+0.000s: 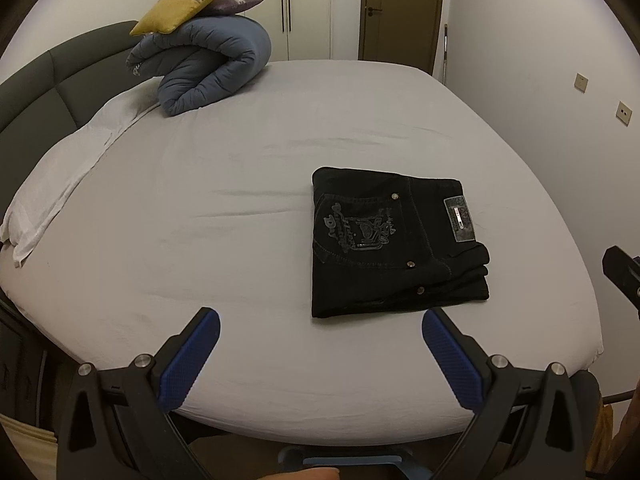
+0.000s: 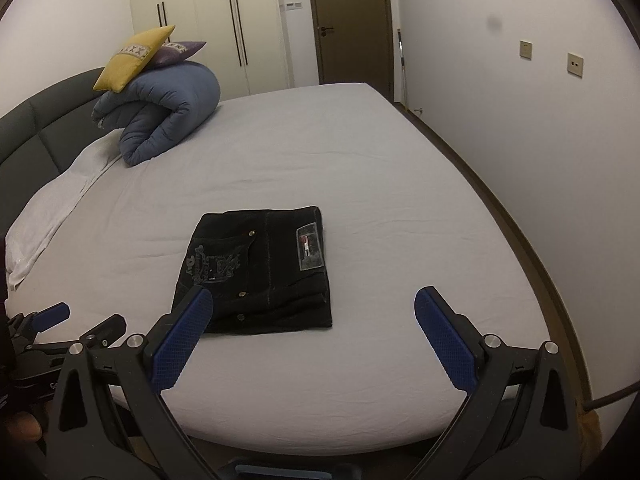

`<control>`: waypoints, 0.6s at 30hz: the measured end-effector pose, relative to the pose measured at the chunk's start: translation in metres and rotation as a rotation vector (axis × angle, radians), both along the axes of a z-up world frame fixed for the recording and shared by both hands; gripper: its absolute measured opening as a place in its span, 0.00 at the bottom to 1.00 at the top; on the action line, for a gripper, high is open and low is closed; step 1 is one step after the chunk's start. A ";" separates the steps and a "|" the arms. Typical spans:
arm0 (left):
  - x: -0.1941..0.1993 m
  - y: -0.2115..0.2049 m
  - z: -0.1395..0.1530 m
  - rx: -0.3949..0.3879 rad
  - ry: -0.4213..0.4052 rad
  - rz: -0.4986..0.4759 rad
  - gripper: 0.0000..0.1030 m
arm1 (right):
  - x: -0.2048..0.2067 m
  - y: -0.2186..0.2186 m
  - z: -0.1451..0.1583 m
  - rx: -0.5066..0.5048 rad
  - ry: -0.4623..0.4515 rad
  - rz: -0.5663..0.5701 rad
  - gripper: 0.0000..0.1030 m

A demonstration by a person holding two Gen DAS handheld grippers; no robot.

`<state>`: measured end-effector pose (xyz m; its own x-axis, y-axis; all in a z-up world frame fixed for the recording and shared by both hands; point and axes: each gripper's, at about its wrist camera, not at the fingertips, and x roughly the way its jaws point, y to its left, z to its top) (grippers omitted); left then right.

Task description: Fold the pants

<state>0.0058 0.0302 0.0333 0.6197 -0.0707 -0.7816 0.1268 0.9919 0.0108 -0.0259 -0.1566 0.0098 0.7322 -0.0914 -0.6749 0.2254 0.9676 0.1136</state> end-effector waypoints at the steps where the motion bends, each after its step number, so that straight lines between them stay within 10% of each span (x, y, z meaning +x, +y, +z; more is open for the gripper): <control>1: 0.001 0.000 -0.001 0.001 0.002 0.000 1.00 | 0.002 0.001 -0.001 0.001 0.002 0.006 1.00; 18: 0.008 0.006 -0.008 -0.007 0.030 0.000 1.00 | 0.014 0.016 -0.008 0.004 0.043 0.048 1.00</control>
